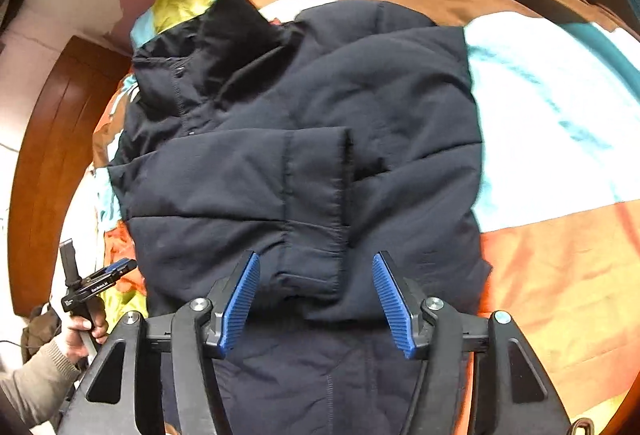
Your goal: Fold large clothes
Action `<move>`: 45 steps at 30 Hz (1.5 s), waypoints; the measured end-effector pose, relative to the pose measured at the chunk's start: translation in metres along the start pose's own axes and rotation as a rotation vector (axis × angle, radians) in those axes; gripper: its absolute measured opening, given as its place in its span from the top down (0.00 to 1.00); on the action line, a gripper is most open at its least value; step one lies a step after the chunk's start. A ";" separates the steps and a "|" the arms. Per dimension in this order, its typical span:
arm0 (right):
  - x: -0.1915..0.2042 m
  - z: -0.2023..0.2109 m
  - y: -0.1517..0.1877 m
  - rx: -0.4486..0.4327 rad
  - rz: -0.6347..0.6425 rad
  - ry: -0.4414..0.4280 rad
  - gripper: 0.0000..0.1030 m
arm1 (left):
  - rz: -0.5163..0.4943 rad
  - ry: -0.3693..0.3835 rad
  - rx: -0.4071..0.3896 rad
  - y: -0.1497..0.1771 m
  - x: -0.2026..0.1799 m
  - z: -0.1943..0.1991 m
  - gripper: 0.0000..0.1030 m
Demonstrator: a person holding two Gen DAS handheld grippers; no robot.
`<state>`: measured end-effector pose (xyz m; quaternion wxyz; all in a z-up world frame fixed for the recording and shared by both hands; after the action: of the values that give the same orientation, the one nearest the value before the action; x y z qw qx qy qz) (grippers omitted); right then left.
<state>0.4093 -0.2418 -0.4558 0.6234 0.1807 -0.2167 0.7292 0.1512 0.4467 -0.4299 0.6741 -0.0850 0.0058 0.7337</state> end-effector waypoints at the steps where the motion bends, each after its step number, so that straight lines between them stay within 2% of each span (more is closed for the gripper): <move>1: 0.007 0.000 -0.002 0.000 0.013 0.003 0.43 | -0.024 0.018 -0.009 0.001 -0.004 0.008 0.46; 6: 0.050 0.002 -0.020 -0.039 0.081 -0.021 0.37 | -0.160 0.048 -0.063 -0.033 -0.037 0.032 0.46; 10: 0.080 0.001 -0.039 -0.061 0.180 -0.035 0.36 | -0.260 0.056 -0.121 -0.076 -0.053 0.043 0.46; 13: 0.093 0.003 -0.059 -0.068 0.249 -0.036 0.36 | -0.319 0.058 -0.185 -0.119 -0.061 0.058 0.46; 14: 0.095 0.003 -0.066 -0.068 0.263 -0.041 0.36 | -0.326 0.060 -0.202 -0.145 -0.065 0.054 0.45; 18: 0.096 0.004 -0.098 -0.072 0.357 -0.034 0.36 | -0.337 0.047 -0.262 -0.212 -0.089 0.056 0.46; 20: 0.090 0.003 -0.117 -0.076 0.392 -0.013 0.36 | -0.346 0.031 -0.263 -0.244 -0.103 0.041 0.46; 27: 0.077 -0.006 -0.182 -0.083 0.509 0.063 0.36 | -0.370 0.001 -0.241 -0.300 -0.138 -0.004 0.46; 34: 0.094 -0.034 -0.236 -0.036 0.564 0.083 0.36 | -0.358 0.009 -0.194 -0.316 -0.145 -0.025 0.46; 35: 0.096 -0.039 -0.240 -0.029 0.568 0.084 0.36 | -0.345 0.016 -0.191 -0.320 -0.145 -0.025 0.47; 37: 0.101 -0.050 -0.248 -0.017 0.567 0.091 0.36 | -0.328 0.033 -0.182 -0.324 -0.145 -0.026 0.71; 38: 0.103 -0.052 -0.251 -0.022 0.567 0.093 0.37 | -0.328 0.046 -0.164 -0.324 -0.146 -0.027 0.87; 39: 0.107 -0.054 -0.252 -0.025 0.574 0.090 0.44 | -0.330 0.043 -0.165 -0.324 -0.148 -0.027 0.87; 40: 0.111 -0.055 -0.251 -0.021 0.588 0.079 0.78 | -0.350 0.038 -0.182 -0.322 -0.151 -0.024 0.89; 41: 0.116 -0.057 -0.246 0.000 0.617 0.071 0.87 | -0.378 0.028 -0.198 -0.319 -0.154 -0.020 0.90; 45: 0.128 -0.042 -0.222 -0.005 0.707 0.022 0.89 | -0.435 0.031 -0.230 -0.299 -0.153 -0.006 0.90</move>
<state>0.6084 -0.0846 -0.4025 0.3350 0.0851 -0.2608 0.9014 0.4593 0.3219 -0.3837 0.8018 -0.1718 -0.0859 0.5658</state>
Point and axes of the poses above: each gripper's, at about its wrist camera, not at the fingertips, and z roughly against the way its jaws point, x to its left, y to its underside, the point moved 10 cm from there along -z, roughly the way its jaws point, and after that the axes turned 9 degrees about x, right-handed, at the moved point
